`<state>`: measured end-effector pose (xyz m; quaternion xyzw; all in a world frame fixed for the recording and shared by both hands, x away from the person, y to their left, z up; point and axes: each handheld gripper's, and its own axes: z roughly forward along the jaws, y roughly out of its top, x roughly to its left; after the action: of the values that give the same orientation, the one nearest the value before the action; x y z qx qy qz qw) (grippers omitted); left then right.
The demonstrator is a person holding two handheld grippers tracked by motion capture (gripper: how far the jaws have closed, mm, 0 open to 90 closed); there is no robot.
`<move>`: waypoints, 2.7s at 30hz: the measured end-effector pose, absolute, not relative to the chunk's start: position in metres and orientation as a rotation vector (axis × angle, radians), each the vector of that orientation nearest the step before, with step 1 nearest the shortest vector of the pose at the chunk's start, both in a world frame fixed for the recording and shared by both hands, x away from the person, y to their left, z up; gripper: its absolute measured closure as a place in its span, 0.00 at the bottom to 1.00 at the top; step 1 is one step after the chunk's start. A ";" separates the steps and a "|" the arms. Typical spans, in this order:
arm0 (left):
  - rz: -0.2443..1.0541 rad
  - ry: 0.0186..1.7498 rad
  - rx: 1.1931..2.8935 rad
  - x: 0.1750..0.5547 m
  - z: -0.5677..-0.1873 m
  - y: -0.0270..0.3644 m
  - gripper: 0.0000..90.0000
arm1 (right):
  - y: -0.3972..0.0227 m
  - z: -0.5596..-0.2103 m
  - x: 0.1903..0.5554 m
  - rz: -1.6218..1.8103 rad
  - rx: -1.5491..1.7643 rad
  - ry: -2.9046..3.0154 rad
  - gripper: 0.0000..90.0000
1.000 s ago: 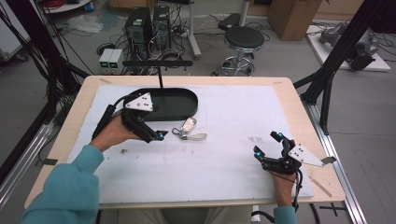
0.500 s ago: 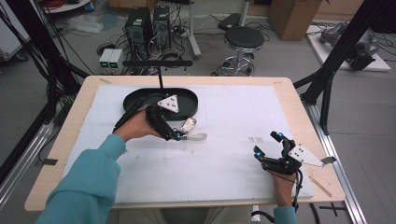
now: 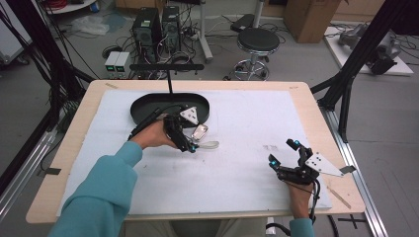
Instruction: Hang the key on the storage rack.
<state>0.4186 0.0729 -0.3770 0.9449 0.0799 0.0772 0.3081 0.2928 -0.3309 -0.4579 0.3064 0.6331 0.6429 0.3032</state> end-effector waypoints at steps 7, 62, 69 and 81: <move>0.205 0.200 2.578 0.420 -0.390 0.065 0.15 | -0.331 -0.458 0.293 1.702 0.813 1.678 0.10; 0.306 0.058 2.759 0.421 -0.411 0.039 0.76 | -0.331 -0.458 0.293 1.705 0.817 1.682 0.10; 0.305 0.065 2.766 0.422 -0.412 0.039 0.79 | -0.331 -0.458 0.293 1.704 0.816 1.682 0.10; 0.285 0.078 2.779 0.421 -0.413 0.036 0.90 | -0.331 -0.458 0.293 1.701 0.814 1.683 0.10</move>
<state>0.4211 0.0364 -0.4126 0.9795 0.0275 0.1004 0.1727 0.2933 -0.3312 -0.4578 0.3071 0.6347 0.6414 0.3023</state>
